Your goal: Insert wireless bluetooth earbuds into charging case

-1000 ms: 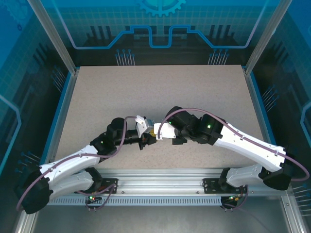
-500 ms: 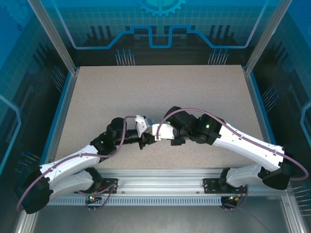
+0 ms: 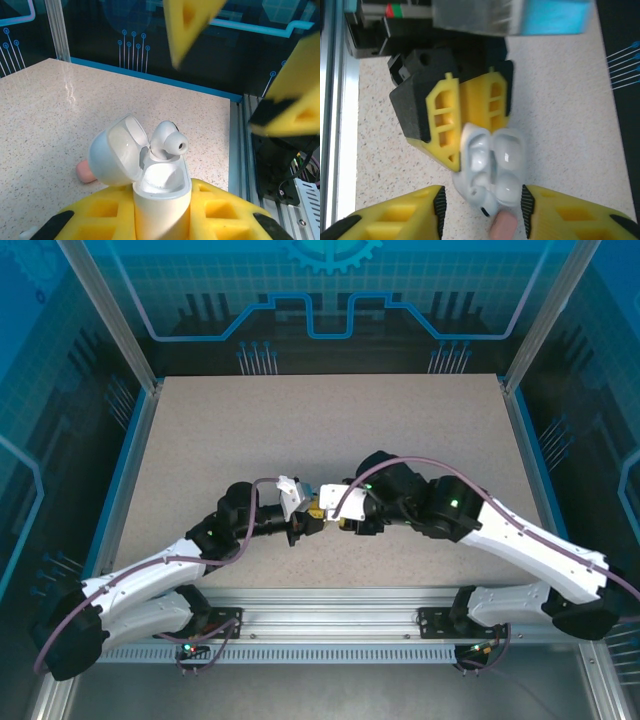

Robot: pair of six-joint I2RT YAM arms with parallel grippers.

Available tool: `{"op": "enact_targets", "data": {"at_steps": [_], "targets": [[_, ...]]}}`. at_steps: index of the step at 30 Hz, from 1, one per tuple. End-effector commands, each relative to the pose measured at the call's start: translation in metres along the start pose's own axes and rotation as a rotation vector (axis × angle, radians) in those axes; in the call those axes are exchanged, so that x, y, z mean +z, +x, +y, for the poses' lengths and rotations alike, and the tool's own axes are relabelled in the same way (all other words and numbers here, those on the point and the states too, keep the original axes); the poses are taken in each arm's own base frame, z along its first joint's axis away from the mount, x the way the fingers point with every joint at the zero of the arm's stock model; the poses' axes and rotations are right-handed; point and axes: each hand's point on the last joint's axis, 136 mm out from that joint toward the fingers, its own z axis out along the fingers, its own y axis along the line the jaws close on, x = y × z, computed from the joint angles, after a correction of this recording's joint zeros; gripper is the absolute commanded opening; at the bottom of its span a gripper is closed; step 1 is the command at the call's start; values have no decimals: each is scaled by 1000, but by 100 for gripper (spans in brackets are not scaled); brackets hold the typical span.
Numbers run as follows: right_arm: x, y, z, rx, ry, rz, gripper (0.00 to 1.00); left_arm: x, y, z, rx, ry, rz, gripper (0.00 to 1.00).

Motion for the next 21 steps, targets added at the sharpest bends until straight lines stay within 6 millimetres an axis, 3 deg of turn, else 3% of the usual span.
{"op": "enact_targets", "data": {"at_steps": [1, 5, 10, 15, 21], "targets": [[-28, -12, -20, 124, 54, -120, 52, 0, -9, -3, 0, 12, -42, 12], [-35, 3, -20, 179, 46, -144, 59, -1, -9, -4, -2, 12, -50, 12], [-27, 28, -13, 194, -2, -100, 66, -2, -12, -5, 0, 19, -66, 12], [-13, 41, -17, 295, -67, -56, 65, -2, -16, -6, 4, 28, -81, 12], [4, 43, -16, 336, -122, -39, 67, -2, -16, -6, 5, 27, -79, 12]]}}
